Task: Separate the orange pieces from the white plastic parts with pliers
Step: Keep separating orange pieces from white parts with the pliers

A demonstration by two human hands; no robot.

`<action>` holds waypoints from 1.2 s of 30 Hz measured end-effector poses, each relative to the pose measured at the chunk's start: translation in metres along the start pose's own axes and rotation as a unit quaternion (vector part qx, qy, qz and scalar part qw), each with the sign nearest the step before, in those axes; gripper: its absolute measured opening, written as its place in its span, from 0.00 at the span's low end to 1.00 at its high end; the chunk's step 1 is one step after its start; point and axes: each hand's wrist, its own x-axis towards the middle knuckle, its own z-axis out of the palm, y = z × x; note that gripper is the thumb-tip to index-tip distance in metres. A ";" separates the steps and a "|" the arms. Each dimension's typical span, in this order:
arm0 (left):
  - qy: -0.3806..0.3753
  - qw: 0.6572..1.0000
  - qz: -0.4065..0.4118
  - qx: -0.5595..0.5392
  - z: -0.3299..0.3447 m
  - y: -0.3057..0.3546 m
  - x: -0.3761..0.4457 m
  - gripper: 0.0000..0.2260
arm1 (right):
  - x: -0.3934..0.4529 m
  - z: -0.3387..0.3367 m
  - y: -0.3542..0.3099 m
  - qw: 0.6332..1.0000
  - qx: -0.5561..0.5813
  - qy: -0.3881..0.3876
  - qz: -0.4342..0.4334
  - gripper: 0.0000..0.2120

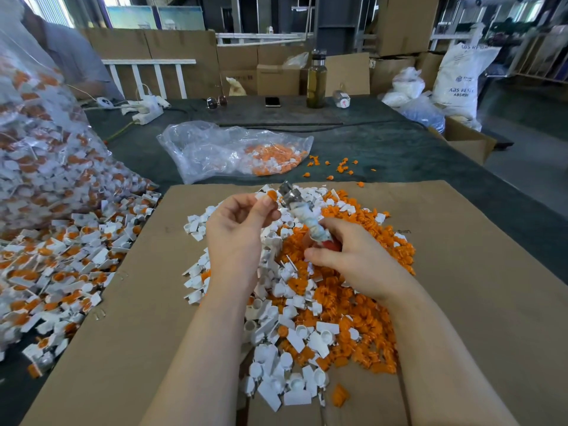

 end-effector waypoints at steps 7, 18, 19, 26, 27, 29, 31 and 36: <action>-0.020 1.000 0.011 0.016 -0.005 0.000 0.002 0.04 | -0.001 0.000 -0.002 1.000 0.002 -0.018 0.002 0.09; -0.037 0.999 0.007 0.034 -0.006 0.001 0.002 0.04 | 0.001 0.005 0.002 0.998 -0.065 -0.007 -0.020 0.05; -0.037 0.999 0.005 0.032 -0.006 0.001 0.002 0.04 | 0.001 0.006 0.001 0.997 -0.067 -0.003 -0.023 0.05; -0.035 0.999 -0.012 0.017 -0.005 0.002 0.001 0.05 | 0.003 0.011 0.002 0.995 -0.096 0.017 -0.037 0.04; -0.034 0.999 -0.015 0.014 -0.005 0.002 0.001 0.05 | 0.003 0.011 0.003 0.994 -0.101 0.019 -0.036 0.04; -0.036 0.999 -0.028 0.008 -0.006 0.003 0.001 0.05 | 0.003 0.011 0.003 0.993 -0.109 0.021 -0.034 0.04; -0.037 0.998 -0.051 0.002 -0.006 0.004 0.002 0.04 | 0.004 0.013 0.004 0.993 -0.113 0.025 -0.034 0.04; 0.066 0.979 -0.160 -0.107 -0.018 0.011 0.007 0.05 | 0.006 0.018 0.007 0.986 -0.145 0.078 -0.035 0.04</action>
